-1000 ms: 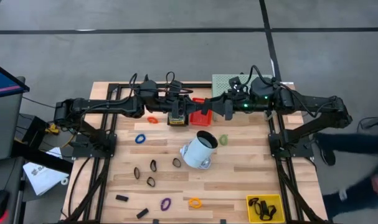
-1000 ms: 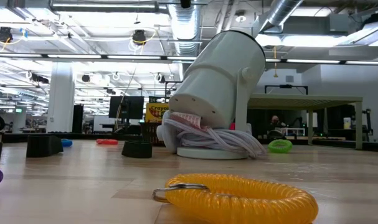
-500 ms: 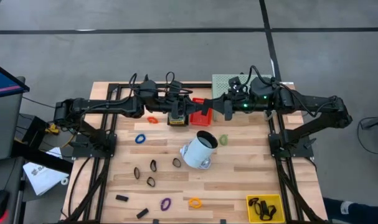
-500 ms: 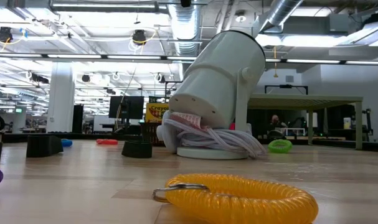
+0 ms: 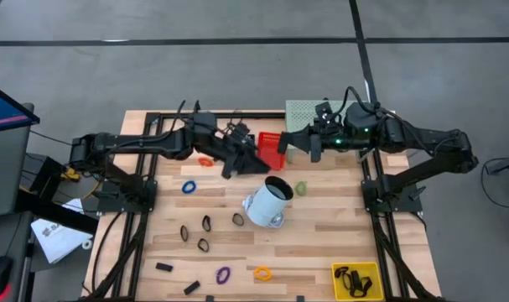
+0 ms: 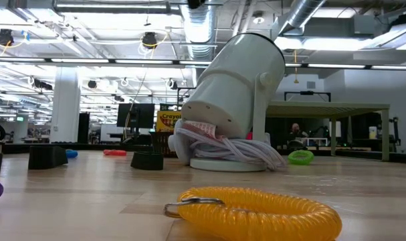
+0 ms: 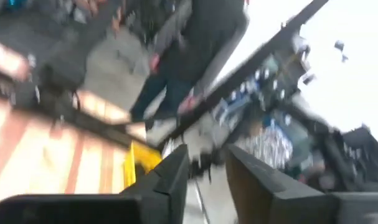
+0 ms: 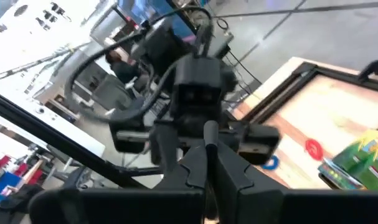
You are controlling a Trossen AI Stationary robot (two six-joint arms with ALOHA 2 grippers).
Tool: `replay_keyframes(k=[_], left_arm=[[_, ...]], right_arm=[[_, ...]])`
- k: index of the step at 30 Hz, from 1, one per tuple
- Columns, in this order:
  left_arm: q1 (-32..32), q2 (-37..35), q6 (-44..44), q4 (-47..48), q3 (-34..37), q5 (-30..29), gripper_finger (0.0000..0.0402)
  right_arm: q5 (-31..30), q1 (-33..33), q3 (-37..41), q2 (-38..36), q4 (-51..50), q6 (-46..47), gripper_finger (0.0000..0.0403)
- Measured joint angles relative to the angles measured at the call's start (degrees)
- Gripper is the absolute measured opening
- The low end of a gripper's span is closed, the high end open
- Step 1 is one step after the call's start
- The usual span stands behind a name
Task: Pick & Place Office Desk Supplies
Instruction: Put the black rubber band into the yellow bin
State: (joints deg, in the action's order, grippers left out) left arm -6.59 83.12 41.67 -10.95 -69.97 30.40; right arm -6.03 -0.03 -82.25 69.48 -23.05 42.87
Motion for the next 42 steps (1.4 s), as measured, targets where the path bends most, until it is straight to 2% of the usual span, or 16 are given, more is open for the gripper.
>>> replay_keyframes(k=[4,7,11,14,18,22,27,34,39,42], left_arm=[[1.3,-2.3,-6.1,14.7,0.0,3.0,0.0136],[2.3,-4.4,-10.7,27.9,0.0,3.0,0.0154],[3.5,-6.9,-14.1,42.0,0.0,1.1,0.0167],[4.0,-8.2,-14.8,47.5,0.0,-2.3,0.0168],[4.0,-9.2,-15.5,49.0,0.0,-6.2,0.0168],[4.0,-9.7,-17.6,49.2,0.0,-9.0,0.0167],[3.7,-9.8,-20.9,49.1,0.0,-15.2,0.0167],[1.8,-9.8,-25.0,47.9,0.0,-17.2,0.0167],[0.6,-9.8,-26.7,47.0,0.0,-17.4,0.0167],[0.0,-9.8,-26.8,46.2,0.0,-17.4,0.0167]], right_arm=[[-0.5,0.0,0.0,-0.8,-3.5,0.2,0.0001],[-0.3,0.6,0.0,-1.3,-6.9,1.4,0.0001],[0.0,3.2,0.0,-2.3,-17.8,5.1,0.0001],[0.0,7.2,0.0,-2.4,-29.7,10.2,0.0001],[-0.6,15.4,0.0,-1.8,-44.8,20.5,0.0000],[-1.4,26.5,0.0,-1.2,-52.6,34.0,0.0000],[-1.6,38.7,0.1,0.9,-54.5,51.0,0.0000],[-1.5,51.5,0.1,8.9,-53.7,72.4,0.0000],[-1.2,57.8,0.1,15.8,-49.9,82.7,0.0000],[2.2,60.2,0.1,20.2,-48.1,84.4,0.0000]])
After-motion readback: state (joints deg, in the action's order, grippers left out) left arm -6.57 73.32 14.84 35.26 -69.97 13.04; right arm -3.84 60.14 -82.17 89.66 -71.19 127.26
